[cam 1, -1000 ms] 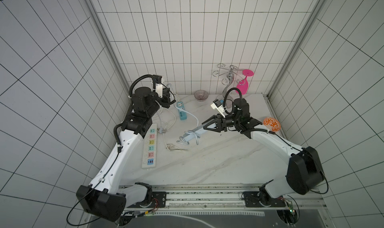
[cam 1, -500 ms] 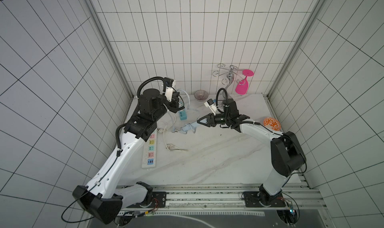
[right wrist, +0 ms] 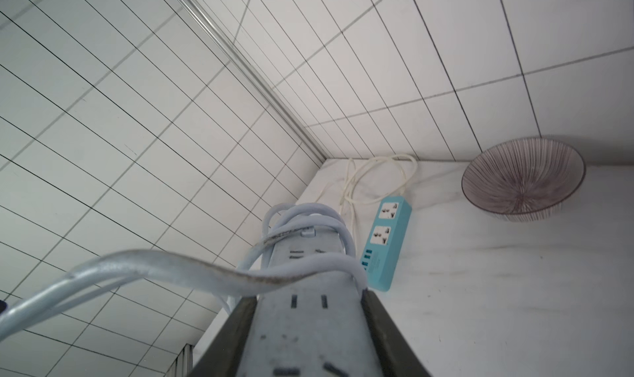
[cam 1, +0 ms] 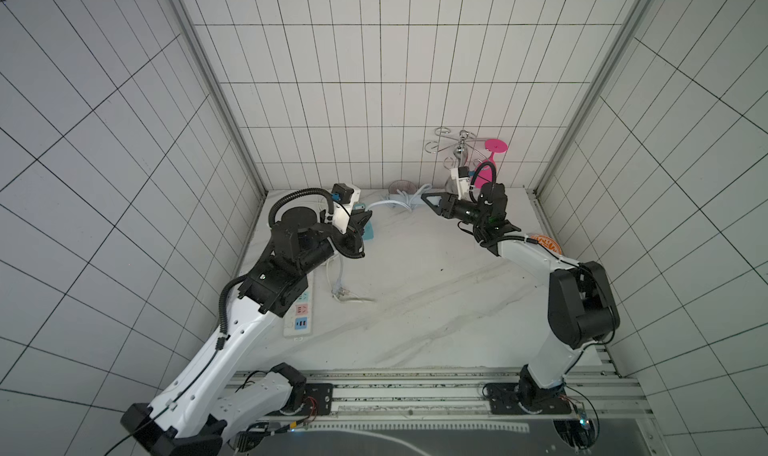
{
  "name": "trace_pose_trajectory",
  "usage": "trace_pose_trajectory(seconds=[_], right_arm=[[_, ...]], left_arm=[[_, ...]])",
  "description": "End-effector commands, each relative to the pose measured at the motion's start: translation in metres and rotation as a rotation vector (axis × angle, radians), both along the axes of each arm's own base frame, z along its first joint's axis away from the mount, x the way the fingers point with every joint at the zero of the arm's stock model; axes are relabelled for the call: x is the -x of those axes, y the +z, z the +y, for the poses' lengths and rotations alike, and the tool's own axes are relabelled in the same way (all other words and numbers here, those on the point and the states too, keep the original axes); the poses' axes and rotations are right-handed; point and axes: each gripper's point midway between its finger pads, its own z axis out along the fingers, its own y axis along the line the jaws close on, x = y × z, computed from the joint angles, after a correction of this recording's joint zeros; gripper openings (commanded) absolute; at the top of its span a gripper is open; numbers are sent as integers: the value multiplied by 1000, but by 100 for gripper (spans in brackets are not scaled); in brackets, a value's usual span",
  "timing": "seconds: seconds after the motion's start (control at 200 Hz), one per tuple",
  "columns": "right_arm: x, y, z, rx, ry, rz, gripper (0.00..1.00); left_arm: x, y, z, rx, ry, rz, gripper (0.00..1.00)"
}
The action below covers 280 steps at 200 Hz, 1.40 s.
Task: Wrap the cord around the power strip
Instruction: Wrap the power cord around the power strip.
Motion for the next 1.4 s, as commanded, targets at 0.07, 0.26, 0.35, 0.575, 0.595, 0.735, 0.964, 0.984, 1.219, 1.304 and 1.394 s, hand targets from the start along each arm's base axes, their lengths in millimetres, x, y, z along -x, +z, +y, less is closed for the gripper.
trace_pose_trajectory(seconds=[0.07, 0.26, 0.35, 0.575, 0.595, 0.735, 0.964, 0.984, 1.219, 1.304, 1.394], right_arm=[[37, 151, -50, -356, 14, -317, 0], [78, 204, -86, -504, 81, -411, 0], [97, 226, -93, -552, 137, -450, 0], [143, 263, -100, -633, 304, -514, 0], [148, 265, -100, -640, 321, -524, 0], [175, 272, -108, -709, 432, -559, 0], [208, 288, -88, -654, 549, -609, 0], [212, 291, -87, -653, 559, -620, 0], [249, 326, -70, -648, 713, -736, 0], [269, 335, -59, -619, 798, -772, 0], [292, 343, -54, -577, 862, -817, 0]], left_arm=[[19, -1, -23, 83, -141, -40, 6], [22, -26, -34, 105, -188, -11, 6], [21, -37, -41, 120, -213, 7, 6], [14, -60, -59, 136, -252, 11, 5], [13, -61, -61, 134, -256, 14, 4], [4, -71, -73, 148, -284, 38, 3], [4, -84, -92, 187, -375, 75, 2], [4, -85, -93, 190, -381, 79, 2], [13, -93, -107, 223, -468, 80, 2], [13, -89, -111, 233, -493, 57, 5], [13, -77, -113, 251, -513, 20, 8]])
